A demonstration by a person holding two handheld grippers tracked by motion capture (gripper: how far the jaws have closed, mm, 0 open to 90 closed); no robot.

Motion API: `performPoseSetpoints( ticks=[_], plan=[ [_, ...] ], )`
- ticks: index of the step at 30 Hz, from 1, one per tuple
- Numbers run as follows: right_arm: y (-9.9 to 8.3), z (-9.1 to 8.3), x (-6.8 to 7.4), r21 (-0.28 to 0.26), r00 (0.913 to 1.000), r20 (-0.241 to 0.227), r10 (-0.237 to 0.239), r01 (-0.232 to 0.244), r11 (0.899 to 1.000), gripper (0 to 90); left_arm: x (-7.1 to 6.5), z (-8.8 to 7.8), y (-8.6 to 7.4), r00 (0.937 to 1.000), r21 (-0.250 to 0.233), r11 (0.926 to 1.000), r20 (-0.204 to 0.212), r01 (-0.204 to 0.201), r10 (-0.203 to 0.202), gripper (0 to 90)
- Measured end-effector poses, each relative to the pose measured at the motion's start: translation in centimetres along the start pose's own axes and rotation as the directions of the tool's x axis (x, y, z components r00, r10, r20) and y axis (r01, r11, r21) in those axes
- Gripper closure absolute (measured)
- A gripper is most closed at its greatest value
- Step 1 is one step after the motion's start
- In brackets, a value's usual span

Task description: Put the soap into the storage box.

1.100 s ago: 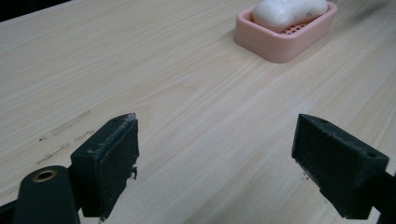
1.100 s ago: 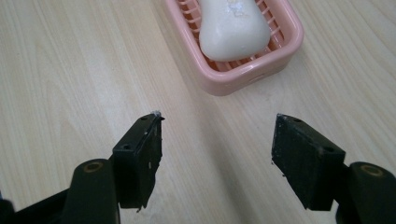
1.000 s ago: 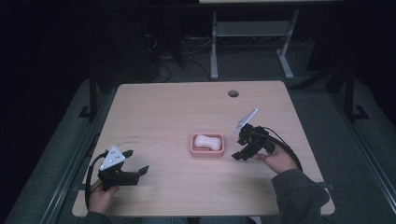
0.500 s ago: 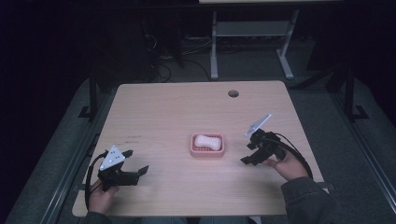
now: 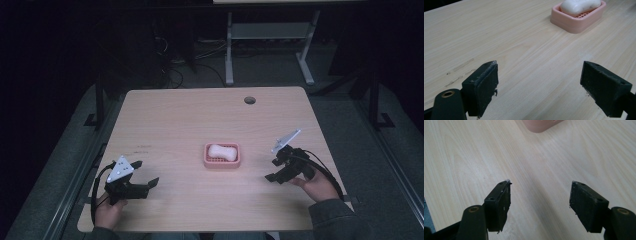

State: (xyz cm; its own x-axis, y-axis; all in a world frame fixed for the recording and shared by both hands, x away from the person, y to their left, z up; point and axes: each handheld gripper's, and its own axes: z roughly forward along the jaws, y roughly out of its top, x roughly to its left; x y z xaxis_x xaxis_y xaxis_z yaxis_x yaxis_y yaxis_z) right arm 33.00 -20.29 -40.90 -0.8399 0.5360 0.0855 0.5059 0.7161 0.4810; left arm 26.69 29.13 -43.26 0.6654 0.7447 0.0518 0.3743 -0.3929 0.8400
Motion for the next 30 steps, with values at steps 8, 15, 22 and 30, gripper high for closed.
performPoseSetpoints(
  ticks=[8, 15, 22, 30],
  plan=[
    [-1.3, -0.2, 0.4, -0.01, 0.9999, 0.007, 0.012, -0.012, 1.0, 32.6, 0.1, 0.0, 0.0, 1.0, 0.005, 1.0, -0.002, -0.004, 0.004, 14.5],
    [-2.7, -0.1, 0.6, -0.016, 0.9996, 0.008, 0.028, -0.028, 0.999, 32.6, 0.1, 0.0, 0.0, 0.9999, 0.008, 0.9999, 0.0, -0.011, 0.011, 14.5],
    [-4.2, -0.2, 0.9, -0.023, 0.9987, 0.009, 0.05, -0.05, 0.999, 32.6, 0.0, 0.1, 0.0, 1.0, 0.007, 1.0, 0.001, -0.006, 0.006, 14.5],
    [-5.9, -0.5, 1.5, -0.046, 0.9977, 0.022, 0.064, -0.063, 0.997, 32.6, -0.1, 0.1, 0.0, 1.0, 0.01, 0.9999, 0.004, -0.005, 0.005, 14.5]
  ],
)
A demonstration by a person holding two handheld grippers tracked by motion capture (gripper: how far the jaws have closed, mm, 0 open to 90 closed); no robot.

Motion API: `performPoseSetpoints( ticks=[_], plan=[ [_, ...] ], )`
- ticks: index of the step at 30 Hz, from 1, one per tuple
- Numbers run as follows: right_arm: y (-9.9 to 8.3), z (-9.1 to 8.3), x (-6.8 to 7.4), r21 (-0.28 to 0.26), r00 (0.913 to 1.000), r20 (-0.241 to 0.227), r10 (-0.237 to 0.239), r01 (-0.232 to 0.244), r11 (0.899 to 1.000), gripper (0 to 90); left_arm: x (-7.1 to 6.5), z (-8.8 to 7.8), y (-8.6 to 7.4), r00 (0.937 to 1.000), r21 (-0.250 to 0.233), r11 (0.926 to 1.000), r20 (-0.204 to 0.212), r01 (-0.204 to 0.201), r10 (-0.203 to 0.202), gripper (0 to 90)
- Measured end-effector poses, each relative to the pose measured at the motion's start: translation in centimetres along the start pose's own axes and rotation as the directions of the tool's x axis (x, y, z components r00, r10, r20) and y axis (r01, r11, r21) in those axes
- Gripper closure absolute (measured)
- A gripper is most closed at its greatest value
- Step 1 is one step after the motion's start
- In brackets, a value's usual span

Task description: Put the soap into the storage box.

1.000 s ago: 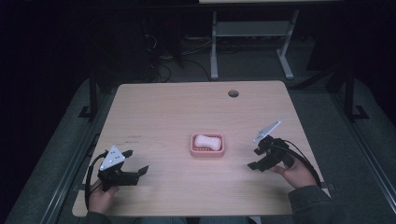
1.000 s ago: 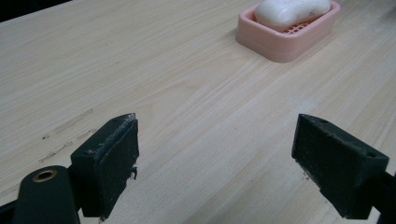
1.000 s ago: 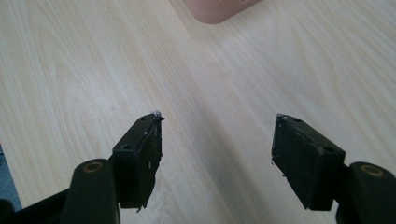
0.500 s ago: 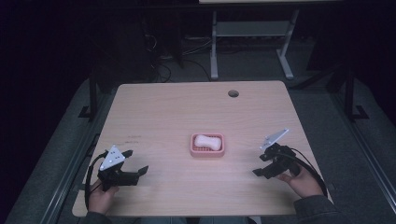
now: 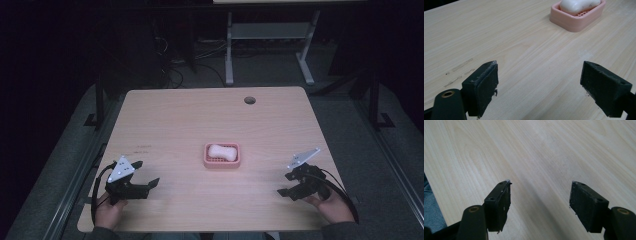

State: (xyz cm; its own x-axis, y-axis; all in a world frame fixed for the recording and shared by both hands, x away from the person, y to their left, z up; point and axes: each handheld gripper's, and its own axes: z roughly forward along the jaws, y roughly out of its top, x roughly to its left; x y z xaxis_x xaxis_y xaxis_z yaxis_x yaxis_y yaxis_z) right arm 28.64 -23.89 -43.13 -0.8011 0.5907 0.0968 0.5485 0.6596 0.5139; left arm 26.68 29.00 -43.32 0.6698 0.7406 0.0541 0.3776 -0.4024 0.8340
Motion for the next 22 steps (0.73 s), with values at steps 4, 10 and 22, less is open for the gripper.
performPoseSetpoints(
  ticks=[4, 10, 22],
  plan=[
    [-0.7, -0.2, 0.3, -0.014, 1.0, 0.006, 0.007, -0.007, 1.0, 32.6, 0.0, 0.0, 0.0, 1.0, 0.002, 1.0, 0.0, -0.002, 0.002, 14.5],
    [-2.0, 0.0, 0.8, -0.038, 0.9994, 0.006, 0.033, -0.033, 0.999, 32.0, 0.0, 0.1, 0.0, 0.9999, 0.008, 0.9999, 0.002, -0.011, 0.011, 14.5],
    [-3.9, -0.1, 2.3, -0.103, 0.9963, 0.06, 0.062, -0.055, 0.993, 22.8, 0.0, 0.2, 0.0, 1.0, 0.009, 0.9999, 0.007, -0.005, 0.005, 14.5]
  ],
)
